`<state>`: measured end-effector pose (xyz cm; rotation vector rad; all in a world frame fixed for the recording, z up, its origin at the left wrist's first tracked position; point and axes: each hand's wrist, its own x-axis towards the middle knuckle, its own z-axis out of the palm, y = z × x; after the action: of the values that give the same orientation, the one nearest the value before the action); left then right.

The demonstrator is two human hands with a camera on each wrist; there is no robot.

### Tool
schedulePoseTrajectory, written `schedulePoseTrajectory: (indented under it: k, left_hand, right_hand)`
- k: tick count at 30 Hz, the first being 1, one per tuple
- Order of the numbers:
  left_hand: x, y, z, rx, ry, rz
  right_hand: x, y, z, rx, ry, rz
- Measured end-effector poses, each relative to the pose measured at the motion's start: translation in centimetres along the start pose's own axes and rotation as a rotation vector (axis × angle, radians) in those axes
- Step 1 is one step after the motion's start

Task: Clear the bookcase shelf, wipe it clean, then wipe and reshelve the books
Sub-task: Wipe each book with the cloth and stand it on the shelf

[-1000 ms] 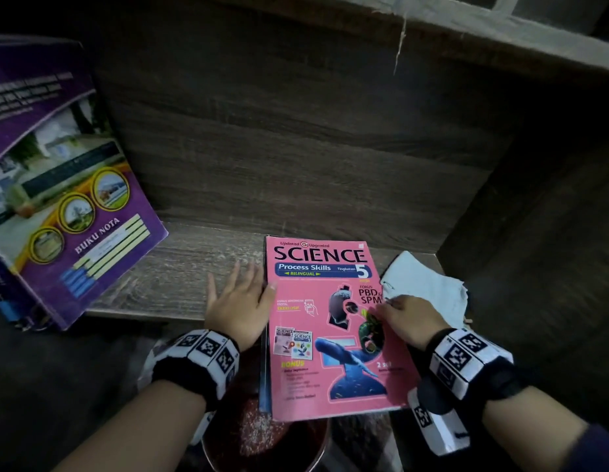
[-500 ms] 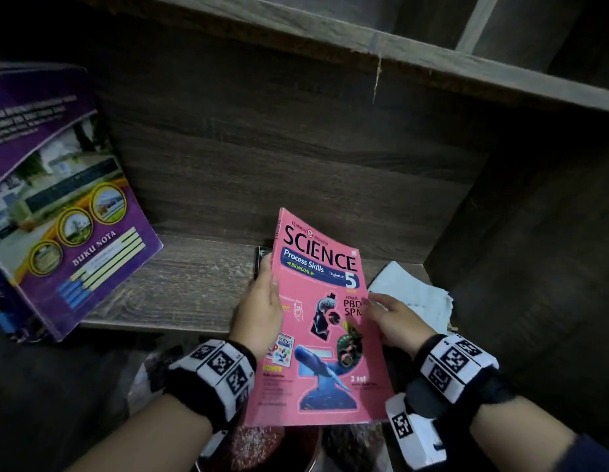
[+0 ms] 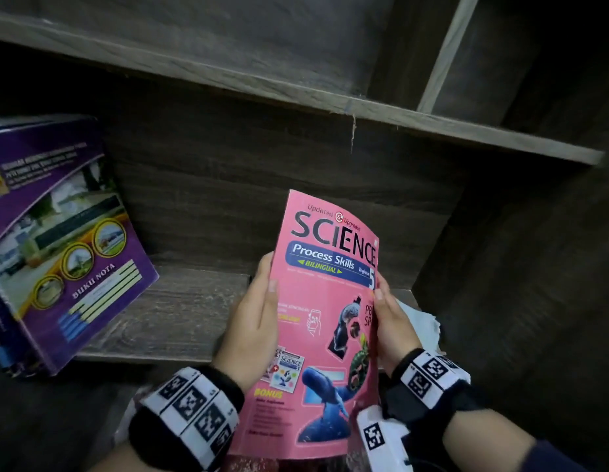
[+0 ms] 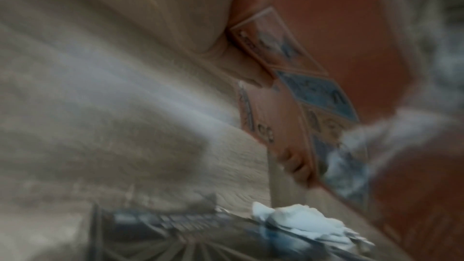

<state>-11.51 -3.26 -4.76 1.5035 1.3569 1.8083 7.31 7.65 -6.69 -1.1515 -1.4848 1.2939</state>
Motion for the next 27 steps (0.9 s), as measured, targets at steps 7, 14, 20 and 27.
schedulePoseTrajectory:
  k: [7,14,20,27]
  left_hand:
    - [0.9,0.9,-4.0,0.098,0.163,0.064]
    - [0.9,0.1,-11.1,0.31,0.492,0.131]
    - [0.4,-1.2,-17.8,0.618,0.728,0.317]
    - [0.5,-3.7,-21.5,0.797,0.812,0.405]
  right_hand:
    - [1.2,-4.7,3.9,0.005,0.091,-0.274]
    - [4.3,-9.1,15.0,0.188,-0.006,-0.393]
    - [6.6,-9.9,28.2,0.327,-0.121,-0.337]
    - [7.7,-10.4,37.2,0.503,-0.22,-0.263]
